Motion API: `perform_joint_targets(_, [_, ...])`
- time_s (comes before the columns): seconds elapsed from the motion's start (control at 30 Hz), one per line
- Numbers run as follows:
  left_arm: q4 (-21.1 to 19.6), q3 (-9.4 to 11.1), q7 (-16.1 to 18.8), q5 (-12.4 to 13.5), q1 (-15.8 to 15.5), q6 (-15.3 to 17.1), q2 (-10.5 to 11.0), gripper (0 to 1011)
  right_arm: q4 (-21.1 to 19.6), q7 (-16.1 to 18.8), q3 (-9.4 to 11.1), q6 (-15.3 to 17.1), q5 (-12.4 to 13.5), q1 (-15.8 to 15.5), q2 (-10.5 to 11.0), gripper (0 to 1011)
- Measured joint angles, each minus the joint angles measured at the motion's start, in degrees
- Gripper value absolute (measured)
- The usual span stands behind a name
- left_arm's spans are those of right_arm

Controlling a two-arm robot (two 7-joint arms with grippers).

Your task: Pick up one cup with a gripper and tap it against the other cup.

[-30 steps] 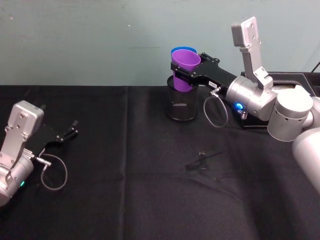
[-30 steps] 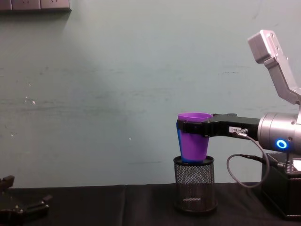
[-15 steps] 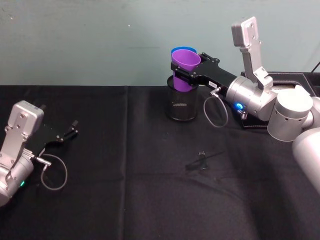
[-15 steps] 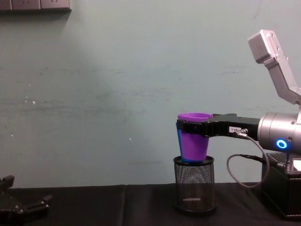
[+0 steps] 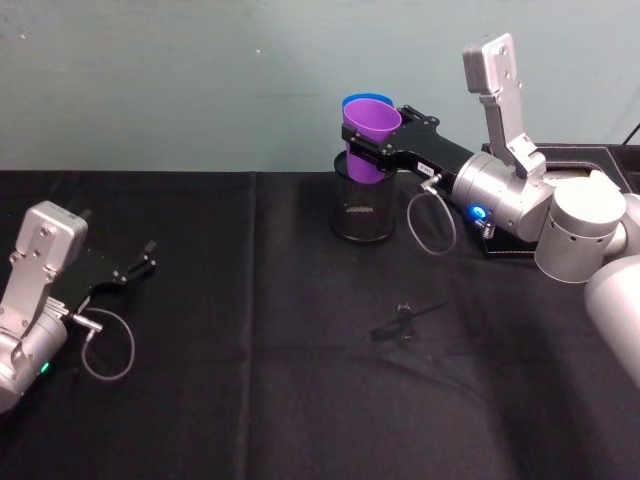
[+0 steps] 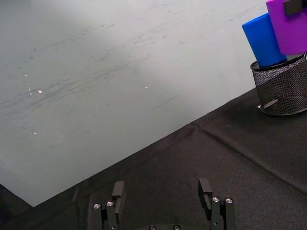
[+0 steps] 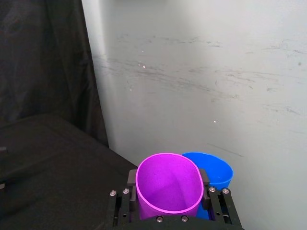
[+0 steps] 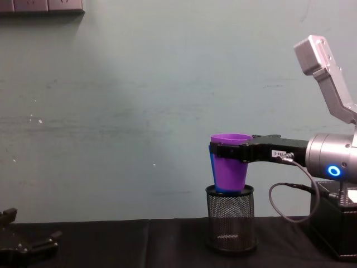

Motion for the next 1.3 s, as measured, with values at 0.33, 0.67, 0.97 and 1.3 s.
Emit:
perform_joint_targets(0.33, [0.0,0.0,0.0,0.0,0.0,0.0,0.0,1000,0.0,0.0,0.0,0.0,0.0,0.0,0.0,729])
perform_joint_targets(0.67, [0.0,0.0,0.0,0.0,0.0,0.0,0.0,1000,0.0,0.0,0.0,0.0,0.0,0.0,0.0,729])
perform_joint_targets(0.97, [0.0,0.0,0.0,0.0,0.0,0.0,0.0,1000,0.0,0.0,0.0,0.0,0.0,0.0,0.0,729])
perform_joint_targets(1.3, [0.0,0.0,0.0,0.0,0.0,0.0,0.0,1000,0.0,0.0,0.0,0.0,0.0,0.0,0.0,729])
